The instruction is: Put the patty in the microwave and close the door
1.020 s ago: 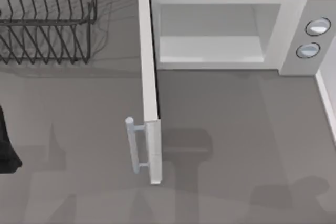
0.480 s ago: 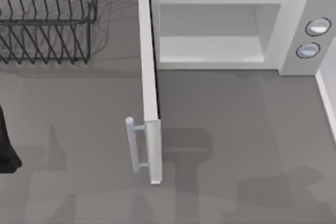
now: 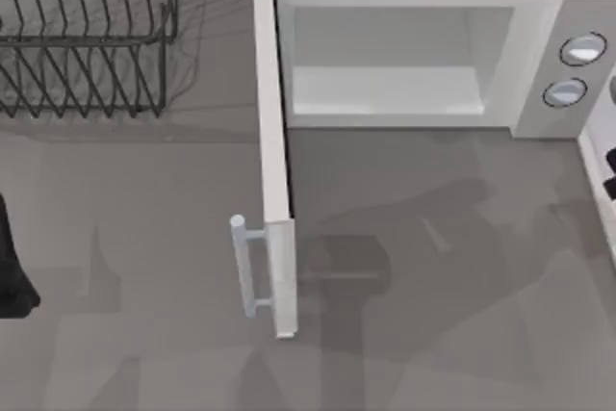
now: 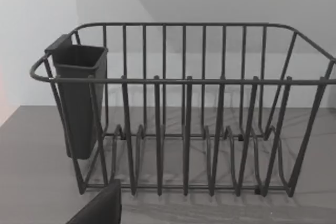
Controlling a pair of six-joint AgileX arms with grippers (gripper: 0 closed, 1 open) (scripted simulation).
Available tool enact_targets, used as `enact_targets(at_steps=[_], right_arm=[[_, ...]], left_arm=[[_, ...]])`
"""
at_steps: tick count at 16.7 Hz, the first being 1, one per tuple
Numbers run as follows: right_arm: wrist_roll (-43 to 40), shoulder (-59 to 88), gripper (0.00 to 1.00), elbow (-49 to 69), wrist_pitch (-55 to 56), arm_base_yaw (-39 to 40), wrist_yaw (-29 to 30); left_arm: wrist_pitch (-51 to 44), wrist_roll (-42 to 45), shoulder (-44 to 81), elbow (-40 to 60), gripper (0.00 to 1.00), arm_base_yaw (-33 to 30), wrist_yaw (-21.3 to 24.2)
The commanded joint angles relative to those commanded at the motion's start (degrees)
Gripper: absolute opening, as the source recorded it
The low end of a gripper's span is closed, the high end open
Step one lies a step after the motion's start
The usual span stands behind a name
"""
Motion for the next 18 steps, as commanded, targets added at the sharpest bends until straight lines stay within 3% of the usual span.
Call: enact_targets(at_steps=[11, 14, 18], right_arm=[[30.3, 29.5, 0.00, 10.0, 55.2, 29.5, 19.8], [34.7, 33.4, 0.00, 11.7, 62.4, 33.8, 23.7], [35.8, 34.4, 0.00, 12.2, 64.2, 34.9, 24.8]], left_arm=[[0.0, 0.0, 0.0, 0.0, 1.00, 0.0, 0.0], [0.0, 0.0, 0.0, 0.0, 1.00, 0.0, 0.0], [0.0, 0.0, 0.0, 0.0, 1.00, 0.0, 0.0]])
